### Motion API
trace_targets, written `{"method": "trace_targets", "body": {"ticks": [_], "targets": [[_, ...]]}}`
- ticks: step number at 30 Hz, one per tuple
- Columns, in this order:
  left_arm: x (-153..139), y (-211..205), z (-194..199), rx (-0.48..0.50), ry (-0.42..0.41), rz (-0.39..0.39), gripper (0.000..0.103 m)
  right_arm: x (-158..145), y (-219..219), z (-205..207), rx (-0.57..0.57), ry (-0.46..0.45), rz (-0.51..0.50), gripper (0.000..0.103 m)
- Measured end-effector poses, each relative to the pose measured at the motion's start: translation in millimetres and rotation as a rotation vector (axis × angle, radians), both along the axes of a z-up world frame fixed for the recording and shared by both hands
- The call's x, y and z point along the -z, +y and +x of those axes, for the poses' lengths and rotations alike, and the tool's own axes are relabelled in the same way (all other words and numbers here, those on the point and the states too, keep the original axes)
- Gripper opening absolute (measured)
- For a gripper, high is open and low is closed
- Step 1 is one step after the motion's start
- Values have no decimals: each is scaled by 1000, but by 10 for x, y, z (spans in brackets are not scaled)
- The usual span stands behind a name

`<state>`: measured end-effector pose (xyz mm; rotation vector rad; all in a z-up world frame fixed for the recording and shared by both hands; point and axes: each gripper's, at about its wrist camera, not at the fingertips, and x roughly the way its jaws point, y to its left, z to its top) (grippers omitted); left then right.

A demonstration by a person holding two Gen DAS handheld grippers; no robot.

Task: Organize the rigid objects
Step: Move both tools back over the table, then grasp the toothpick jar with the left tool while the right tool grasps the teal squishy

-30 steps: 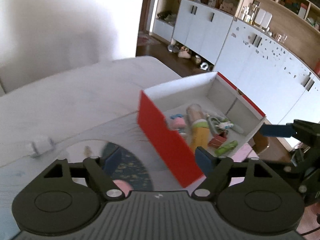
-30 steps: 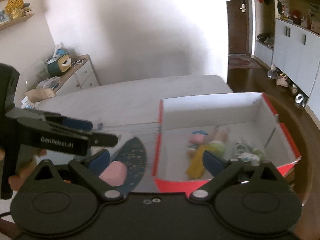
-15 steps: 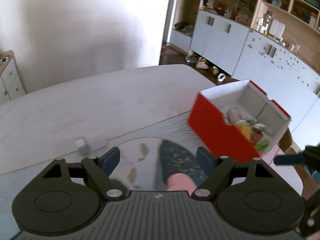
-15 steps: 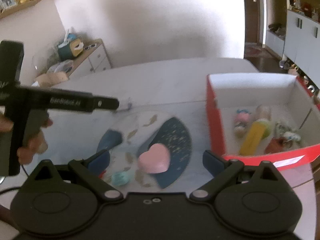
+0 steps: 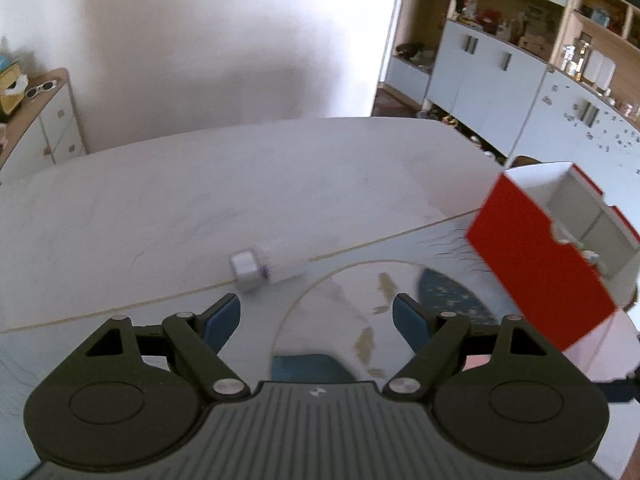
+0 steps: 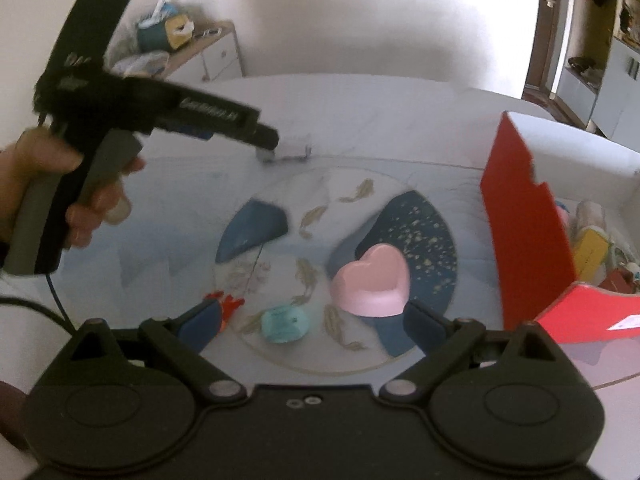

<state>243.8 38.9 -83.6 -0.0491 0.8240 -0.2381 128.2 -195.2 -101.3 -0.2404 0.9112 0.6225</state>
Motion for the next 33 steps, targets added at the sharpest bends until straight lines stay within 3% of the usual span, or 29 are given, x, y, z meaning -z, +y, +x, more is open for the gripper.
{"method": "trace_targets", "body": {"ticks": [6,11,23,33], "targets": [[252,89,257,-69,39,17,83,155,125,30,-5,22,-33,95],[385,129,475,-107,77,-34,83,271,211,31,-20,53,-60,91],[593,63,928,-251,168,-70,83,430,338,106,-57,83,-90,82],[714,83,1054,-276,216,-105,83,516,384,185,-76,83,-112,68]]}}
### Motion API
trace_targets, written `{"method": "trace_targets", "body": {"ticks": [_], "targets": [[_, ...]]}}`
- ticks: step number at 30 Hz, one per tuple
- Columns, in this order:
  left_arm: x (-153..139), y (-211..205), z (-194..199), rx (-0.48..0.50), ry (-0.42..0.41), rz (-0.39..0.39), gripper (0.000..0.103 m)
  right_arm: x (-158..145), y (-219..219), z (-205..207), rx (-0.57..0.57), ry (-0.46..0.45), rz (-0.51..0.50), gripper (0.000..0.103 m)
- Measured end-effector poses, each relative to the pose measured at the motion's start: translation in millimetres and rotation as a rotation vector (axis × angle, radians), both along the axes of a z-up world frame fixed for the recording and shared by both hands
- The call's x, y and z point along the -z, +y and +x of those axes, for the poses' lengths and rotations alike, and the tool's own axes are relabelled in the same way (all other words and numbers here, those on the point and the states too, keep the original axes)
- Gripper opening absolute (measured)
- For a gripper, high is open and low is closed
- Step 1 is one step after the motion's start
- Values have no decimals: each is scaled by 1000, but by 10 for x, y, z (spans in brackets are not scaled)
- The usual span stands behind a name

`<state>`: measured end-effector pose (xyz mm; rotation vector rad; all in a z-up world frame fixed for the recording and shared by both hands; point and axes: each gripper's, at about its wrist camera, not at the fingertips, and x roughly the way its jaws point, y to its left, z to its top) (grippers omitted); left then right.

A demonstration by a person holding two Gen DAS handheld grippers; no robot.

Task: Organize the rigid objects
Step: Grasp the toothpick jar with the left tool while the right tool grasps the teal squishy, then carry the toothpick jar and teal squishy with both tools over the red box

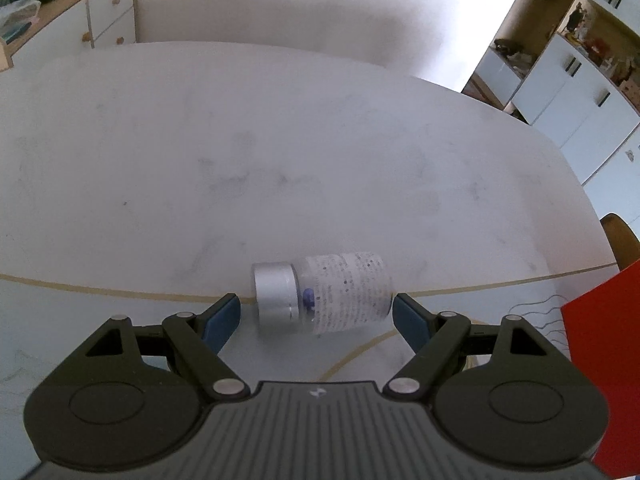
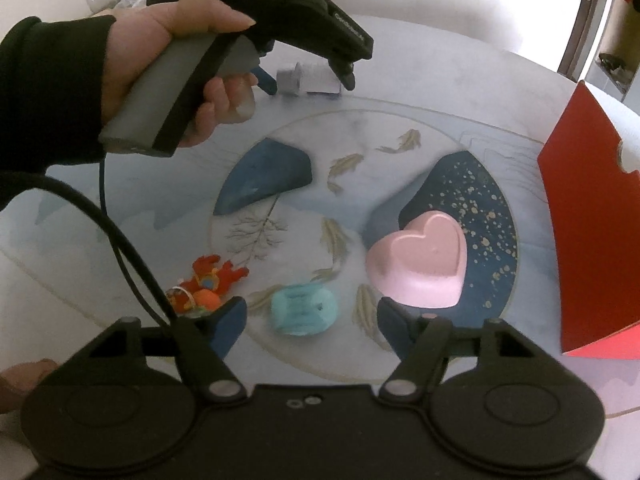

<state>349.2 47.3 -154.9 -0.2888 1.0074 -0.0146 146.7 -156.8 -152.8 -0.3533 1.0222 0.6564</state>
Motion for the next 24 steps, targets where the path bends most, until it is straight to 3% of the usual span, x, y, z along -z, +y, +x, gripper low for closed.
{"method": "trace_targets", "body": {"ticks": [5,8,24], "targets": [[20,13,-16,7,-8,-9,82,23,22,7,-12,6,-3,48],[17,60,-48,4,-14,-9,75,35,34,5,-19,5,-8,40],[-9,116,-167,31,-31,-3,74,-81,-117,18,29,-16,32,37]]}}
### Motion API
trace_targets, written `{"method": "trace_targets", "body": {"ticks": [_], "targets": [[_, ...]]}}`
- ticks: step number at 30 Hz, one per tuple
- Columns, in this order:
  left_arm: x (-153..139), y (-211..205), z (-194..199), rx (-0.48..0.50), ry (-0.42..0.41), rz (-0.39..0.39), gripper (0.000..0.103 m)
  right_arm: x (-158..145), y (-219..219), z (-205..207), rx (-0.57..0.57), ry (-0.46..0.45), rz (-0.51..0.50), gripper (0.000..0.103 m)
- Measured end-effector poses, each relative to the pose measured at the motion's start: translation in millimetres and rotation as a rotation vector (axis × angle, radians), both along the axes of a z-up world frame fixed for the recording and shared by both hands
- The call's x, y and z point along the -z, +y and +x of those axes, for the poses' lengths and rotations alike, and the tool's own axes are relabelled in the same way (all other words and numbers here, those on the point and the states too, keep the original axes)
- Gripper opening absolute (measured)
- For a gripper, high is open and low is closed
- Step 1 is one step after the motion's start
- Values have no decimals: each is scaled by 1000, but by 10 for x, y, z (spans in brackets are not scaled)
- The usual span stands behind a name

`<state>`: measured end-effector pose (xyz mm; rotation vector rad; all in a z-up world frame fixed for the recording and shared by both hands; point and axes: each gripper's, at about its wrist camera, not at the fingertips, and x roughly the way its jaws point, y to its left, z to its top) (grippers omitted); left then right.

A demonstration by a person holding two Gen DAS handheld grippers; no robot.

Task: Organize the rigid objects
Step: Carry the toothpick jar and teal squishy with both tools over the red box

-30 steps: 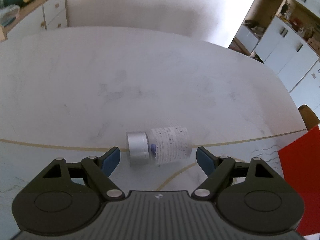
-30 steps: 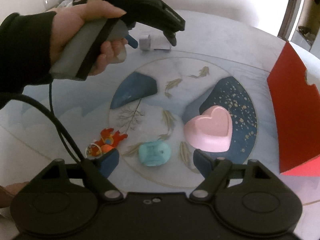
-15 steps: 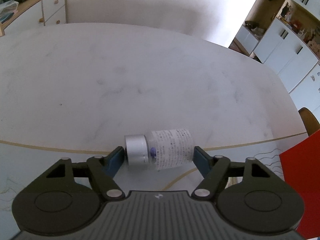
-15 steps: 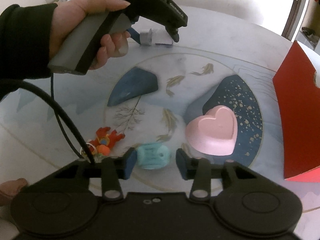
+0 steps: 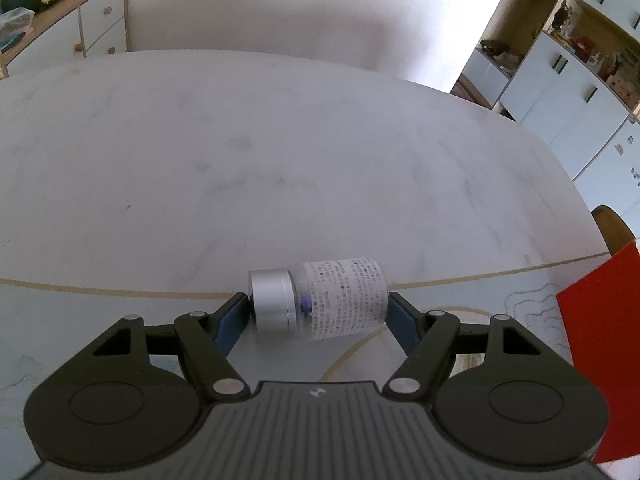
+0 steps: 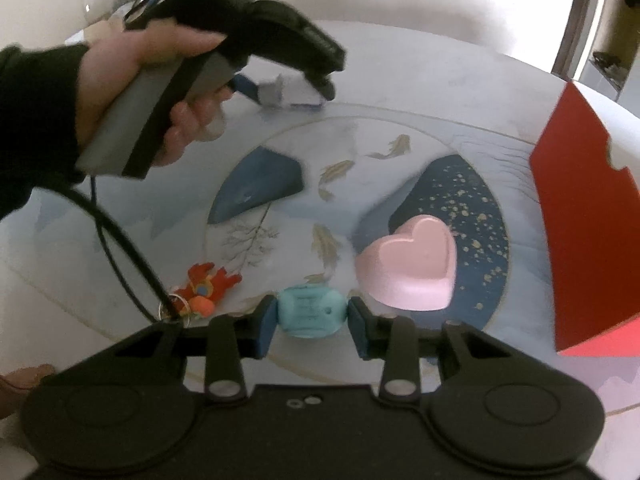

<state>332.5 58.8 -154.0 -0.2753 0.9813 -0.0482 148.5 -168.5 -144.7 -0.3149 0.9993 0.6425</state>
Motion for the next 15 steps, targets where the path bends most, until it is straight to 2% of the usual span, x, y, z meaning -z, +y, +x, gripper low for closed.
{"method": "trace_targets", "body": {"ticks": [9,15], "targets": [[-157,-56,-178,29,-13,7,74,-243,-273,7,59,-22,57,37],[-391,-257,-396,97,-50,39,74,-483,-501,26,89,-46,95,37]]}}
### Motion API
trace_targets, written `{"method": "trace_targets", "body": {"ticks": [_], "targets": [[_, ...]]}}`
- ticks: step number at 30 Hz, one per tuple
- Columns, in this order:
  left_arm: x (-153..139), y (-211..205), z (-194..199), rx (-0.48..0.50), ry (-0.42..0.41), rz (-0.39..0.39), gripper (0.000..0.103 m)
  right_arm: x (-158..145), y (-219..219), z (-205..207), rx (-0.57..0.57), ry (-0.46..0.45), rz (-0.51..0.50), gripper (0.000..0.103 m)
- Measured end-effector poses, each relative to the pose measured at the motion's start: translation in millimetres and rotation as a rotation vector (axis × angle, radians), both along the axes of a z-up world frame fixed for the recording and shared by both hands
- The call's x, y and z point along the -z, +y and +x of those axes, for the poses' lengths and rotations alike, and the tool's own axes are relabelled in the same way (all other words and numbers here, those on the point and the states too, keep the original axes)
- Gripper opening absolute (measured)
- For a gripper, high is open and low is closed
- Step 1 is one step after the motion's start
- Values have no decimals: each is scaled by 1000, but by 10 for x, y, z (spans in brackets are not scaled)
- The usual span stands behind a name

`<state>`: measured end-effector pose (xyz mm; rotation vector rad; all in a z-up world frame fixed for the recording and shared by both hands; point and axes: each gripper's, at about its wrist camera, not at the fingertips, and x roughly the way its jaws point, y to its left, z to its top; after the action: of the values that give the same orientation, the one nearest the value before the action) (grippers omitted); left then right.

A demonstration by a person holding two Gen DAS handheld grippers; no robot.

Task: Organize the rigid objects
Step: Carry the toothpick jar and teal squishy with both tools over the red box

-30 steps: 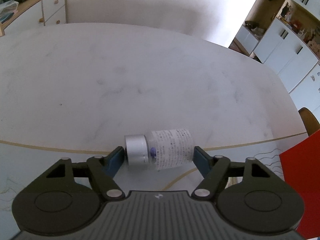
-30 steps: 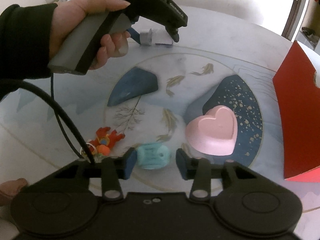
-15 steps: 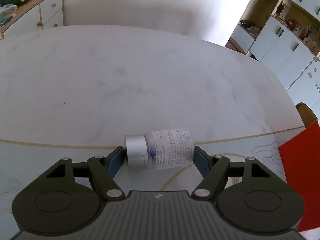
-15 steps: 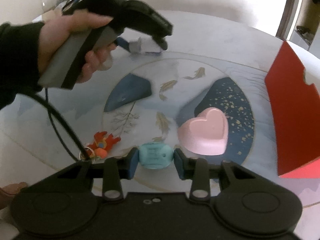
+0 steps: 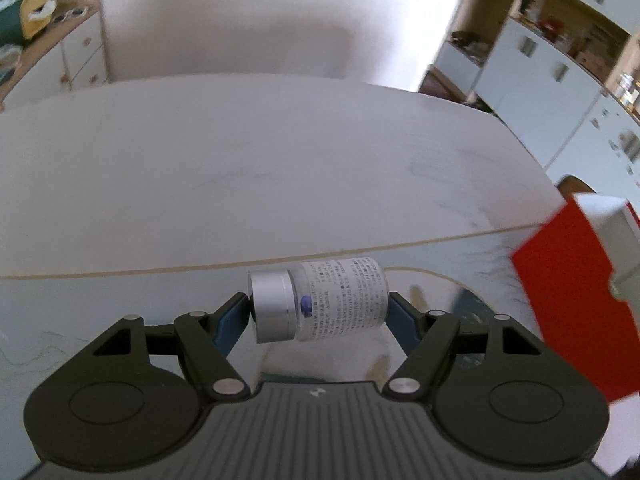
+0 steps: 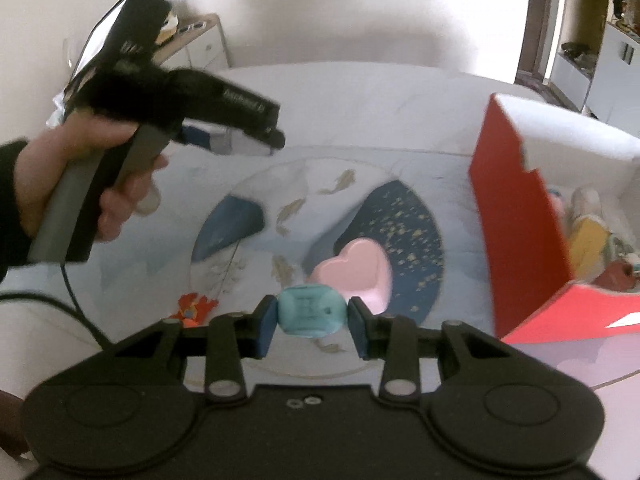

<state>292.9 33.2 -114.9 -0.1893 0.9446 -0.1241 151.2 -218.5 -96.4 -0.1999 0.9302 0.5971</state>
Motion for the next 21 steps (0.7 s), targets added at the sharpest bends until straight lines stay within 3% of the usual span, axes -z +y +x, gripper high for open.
{"method": "trace_targets", "body": {"ticks": [9,21], "targets": [[-410,-459,-346,109,-42,-5,74,-346,-478,105,29,-33,49,37],[-790,-1239,-553,154,-63,-18,74,-555,-1247,415,43,-59,92,38]]}}
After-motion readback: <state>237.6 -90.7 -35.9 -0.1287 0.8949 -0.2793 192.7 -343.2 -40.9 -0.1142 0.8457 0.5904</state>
